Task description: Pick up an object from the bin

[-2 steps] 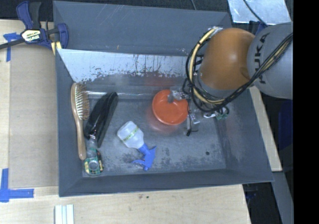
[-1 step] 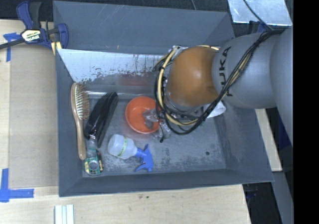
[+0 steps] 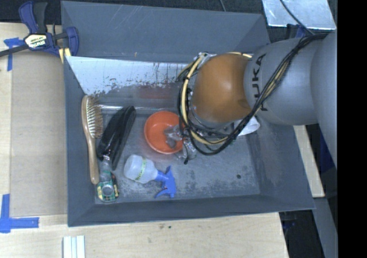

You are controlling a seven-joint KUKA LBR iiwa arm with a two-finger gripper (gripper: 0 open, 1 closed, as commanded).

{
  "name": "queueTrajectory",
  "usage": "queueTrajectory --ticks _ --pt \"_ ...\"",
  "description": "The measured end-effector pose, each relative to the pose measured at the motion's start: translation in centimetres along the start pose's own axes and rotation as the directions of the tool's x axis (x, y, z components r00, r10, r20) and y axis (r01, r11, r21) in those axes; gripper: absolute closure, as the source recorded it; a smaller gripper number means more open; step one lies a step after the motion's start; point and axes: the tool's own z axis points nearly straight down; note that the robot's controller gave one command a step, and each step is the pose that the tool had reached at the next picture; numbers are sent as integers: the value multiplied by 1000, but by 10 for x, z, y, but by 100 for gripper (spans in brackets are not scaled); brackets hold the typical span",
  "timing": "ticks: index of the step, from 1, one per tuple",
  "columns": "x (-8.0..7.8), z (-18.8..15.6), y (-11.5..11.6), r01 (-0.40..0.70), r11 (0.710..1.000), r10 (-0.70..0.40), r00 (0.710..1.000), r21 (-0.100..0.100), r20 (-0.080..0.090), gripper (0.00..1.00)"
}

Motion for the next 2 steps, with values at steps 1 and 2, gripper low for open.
queueTrajectory --ticks 1,2 --pt "1 -8 6 -5 1000 5 1000 -1 -1 100" --pt "1 -69 12 -25 1000 25 1000 4 8 100"
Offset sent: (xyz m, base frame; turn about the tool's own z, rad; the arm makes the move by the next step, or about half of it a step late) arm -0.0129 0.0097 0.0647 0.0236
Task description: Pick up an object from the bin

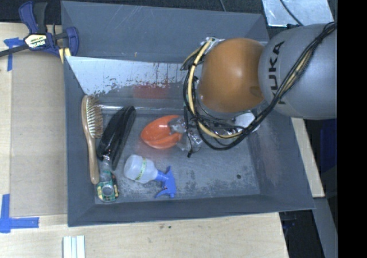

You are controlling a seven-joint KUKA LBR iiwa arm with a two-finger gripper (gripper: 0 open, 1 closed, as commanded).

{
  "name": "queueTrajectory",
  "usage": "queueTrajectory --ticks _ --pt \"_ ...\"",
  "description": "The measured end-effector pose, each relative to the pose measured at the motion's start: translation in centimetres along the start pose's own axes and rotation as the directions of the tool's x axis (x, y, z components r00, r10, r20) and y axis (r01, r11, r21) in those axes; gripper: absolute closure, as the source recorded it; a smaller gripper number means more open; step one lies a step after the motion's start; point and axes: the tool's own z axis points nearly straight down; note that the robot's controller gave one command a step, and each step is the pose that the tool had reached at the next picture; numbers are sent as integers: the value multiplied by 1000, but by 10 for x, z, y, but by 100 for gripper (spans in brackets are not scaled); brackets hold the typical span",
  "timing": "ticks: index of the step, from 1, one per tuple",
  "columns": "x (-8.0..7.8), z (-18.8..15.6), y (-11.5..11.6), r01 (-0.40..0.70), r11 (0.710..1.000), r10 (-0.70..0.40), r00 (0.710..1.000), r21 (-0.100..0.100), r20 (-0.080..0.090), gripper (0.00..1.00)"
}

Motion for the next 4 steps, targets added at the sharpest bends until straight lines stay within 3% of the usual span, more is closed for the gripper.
queueTrajectory --ticks 1,2,3,4 --pt "5 -12 3 0 1000 -1 1000 -8 -15 100" --pt "10 -6 5 18 1000 -18 1000 -6 -8 100" --pt "-17 -95 -1 13 1000 -13 1000 -4 -5 100" --pt "-21 -125 -3 14 1000 -14 1000 -1 -1 100"
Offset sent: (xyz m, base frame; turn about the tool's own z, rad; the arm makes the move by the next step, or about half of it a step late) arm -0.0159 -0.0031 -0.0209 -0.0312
